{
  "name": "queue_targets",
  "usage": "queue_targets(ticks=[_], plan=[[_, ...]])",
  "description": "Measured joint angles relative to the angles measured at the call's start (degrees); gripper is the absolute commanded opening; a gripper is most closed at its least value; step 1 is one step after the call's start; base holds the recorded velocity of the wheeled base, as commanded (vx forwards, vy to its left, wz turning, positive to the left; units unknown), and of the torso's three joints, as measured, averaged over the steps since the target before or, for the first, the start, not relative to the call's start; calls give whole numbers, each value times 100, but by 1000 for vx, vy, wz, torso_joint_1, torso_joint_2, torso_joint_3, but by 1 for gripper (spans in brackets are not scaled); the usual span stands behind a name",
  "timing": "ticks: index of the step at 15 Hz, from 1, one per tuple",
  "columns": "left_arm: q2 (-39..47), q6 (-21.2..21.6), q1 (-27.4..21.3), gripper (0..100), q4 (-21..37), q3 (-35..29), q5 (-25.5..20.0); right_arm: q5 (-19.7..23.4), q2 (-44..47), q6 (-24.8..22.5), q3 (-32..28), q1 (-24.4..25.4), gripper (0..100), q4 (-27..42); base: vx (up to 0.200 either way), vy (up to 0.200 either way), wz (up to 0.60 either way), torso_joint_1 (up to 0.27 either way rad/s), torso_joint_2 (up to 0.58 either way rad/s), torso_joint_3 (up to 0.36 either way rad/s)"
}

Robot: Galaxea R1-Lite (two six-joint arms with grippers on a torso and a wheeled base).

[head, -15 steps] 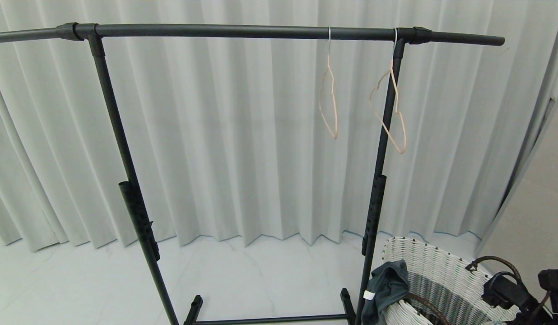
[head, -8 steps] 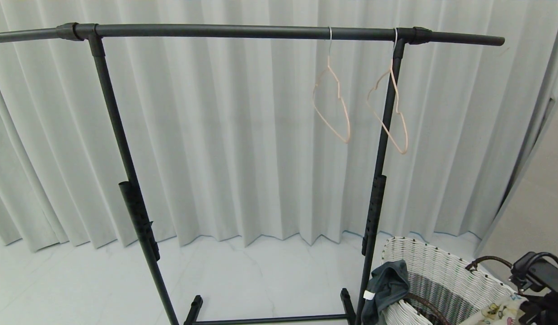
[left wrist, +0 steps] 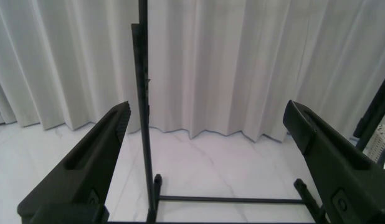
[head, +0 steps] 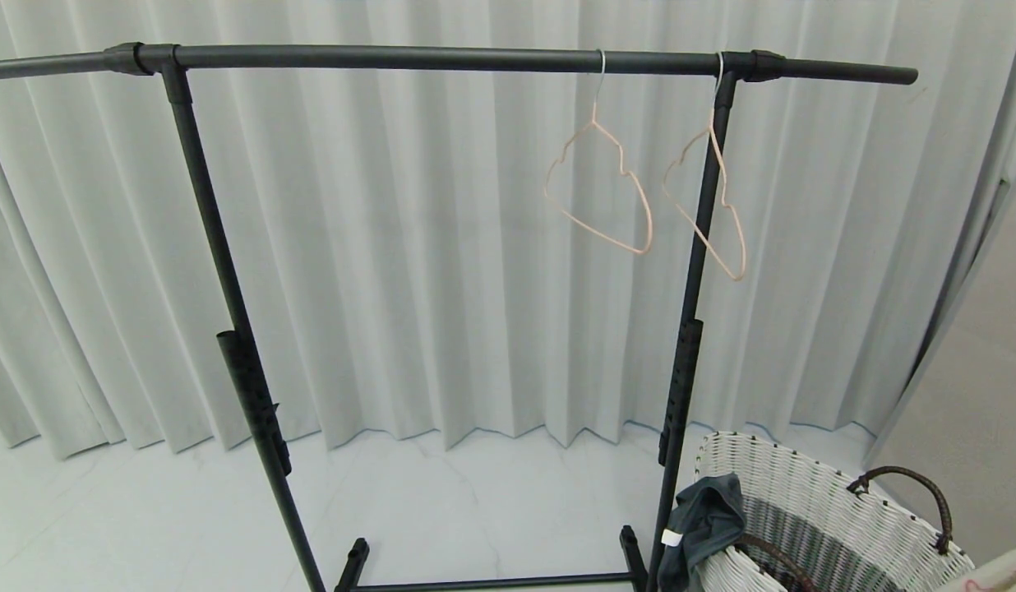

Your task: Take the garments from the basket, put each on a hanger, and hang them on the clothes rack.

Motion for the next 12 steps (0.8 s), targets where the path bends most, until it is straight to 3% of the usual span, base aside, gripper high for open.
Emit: queue_targets(ticks=[2, 12], plan=[[0, 0, 0, 100, 0, 0, -4, 105, -358, -5, -278, 113, 0, 27, 0, 0, 0, 0, 0, 0], [0, -118, 2, 100, 0, 0, 29, 438, -428, 16, -362, 907, 0, -538, -200, 0, 0, 1, 3, 2]])
